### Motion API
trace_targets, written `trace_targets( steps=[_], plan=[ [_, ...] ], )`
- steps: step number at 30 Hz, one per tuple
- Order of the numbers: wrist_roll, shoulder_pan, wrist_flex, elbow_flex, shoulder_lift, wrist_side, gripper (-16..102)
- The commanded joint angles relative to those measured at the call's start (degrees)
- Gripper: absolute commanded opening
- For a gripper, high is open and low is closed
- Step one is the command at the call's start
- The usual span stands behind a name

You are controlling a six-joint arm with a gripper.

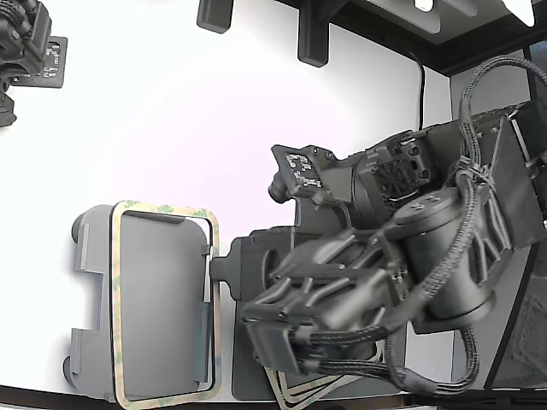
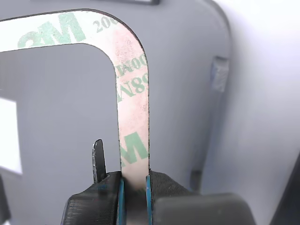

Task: Move top rectangular frame to the holder.

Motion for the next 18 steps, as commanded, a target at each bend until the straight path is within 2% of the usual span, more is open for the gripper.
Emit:
trace_targets(
  steps=[1,18],
  plan=[
    [1.7,-1.3,0.5,-1.5,-0.2,-1.6,-12],
    [2.4,-2.5,0.4,-8.2,-9.3,-4.4,-12]
  ],
)
